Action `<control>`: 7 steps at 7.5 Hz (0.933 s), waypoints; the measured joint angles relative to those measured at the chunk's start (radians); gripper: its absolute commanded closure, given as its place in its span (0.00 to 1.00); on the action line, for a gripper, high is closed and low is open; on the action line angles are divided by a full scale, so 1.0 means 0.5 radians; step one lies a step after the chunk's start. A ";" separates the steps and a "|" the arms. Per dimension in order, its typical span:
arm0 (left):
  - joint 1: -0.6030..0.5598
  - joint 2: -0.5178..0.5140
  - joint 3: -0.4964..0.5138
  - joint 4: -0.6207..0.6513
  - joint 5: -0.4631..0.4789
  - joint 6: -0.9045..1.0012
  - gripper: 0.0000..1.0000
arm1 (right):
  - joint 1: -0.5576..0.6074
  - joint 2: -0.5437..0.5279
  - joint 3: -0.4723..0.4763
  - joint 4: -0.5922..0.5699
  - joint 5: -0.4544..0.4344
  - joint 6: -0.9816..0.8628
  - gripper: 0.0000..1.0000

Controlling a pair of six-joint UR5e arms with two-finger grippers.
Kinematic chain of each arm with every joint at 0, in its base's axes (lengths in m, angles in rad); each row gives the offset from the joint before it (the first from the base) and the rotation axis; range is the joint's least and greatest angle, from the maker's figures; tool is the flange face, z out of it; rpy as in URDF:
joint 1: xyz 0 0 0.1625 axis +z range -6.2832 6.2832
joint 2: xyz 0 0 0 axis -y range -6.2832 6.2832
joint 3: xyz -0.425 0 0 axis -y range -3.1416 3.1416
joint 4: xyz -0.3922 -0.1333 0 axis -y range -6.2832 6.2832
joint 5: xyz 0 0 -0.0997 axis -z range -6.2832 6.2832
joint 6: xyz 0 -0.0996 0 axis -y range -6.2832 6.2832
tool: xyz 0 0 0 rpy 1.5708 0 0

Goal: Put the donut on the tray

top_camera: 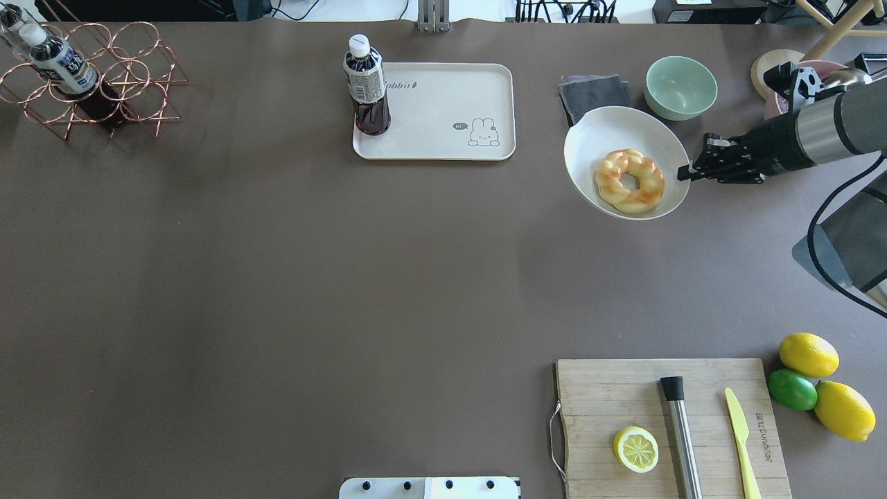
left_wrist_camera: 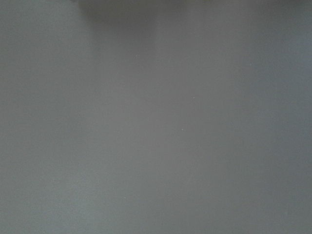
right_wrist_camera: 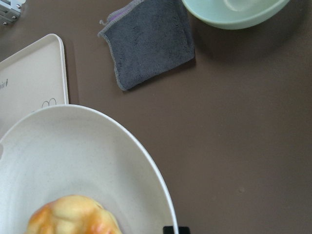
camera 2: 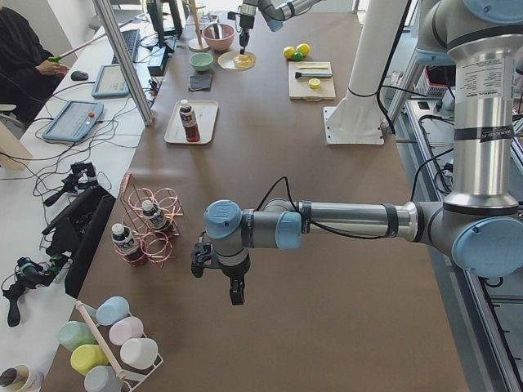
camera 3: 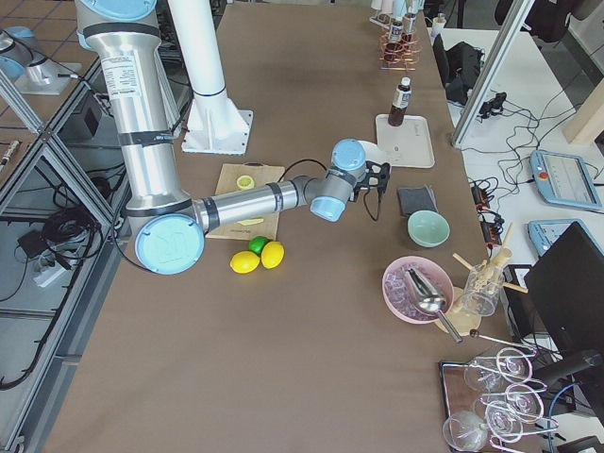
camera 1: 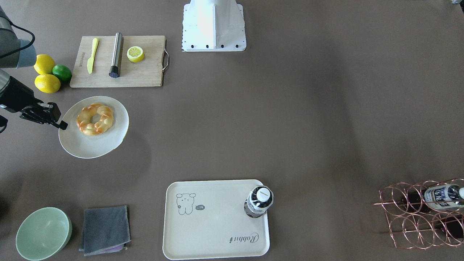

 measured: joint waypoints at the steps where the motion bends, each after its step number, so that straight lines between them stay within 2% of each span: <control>1: 0.004 -0.010 0.002 0.001 0.000 -0.001 0.02 | -0.002 0.095 -0.072 0.001 -0.035 0.064 1.00; 3: 0.011 -0.018 0.004 0.003 -0.001 -0.003 0.02 | -0.034 0.349 -0.284 -0.002 -0.148 0.245 1.00; 5: 0.016 -0.029 0.007 0.005 -0.001 -0.003 0.02 | -0.106 0.651 -0.574 -0.013 -0.330 0.408 1.00; 7: 0.018 -0.031 0.011 0.006 -0.001 -0.003 0.02 | -0.157 0.907 -0.735 -0.212 -0.457 0.467 1.00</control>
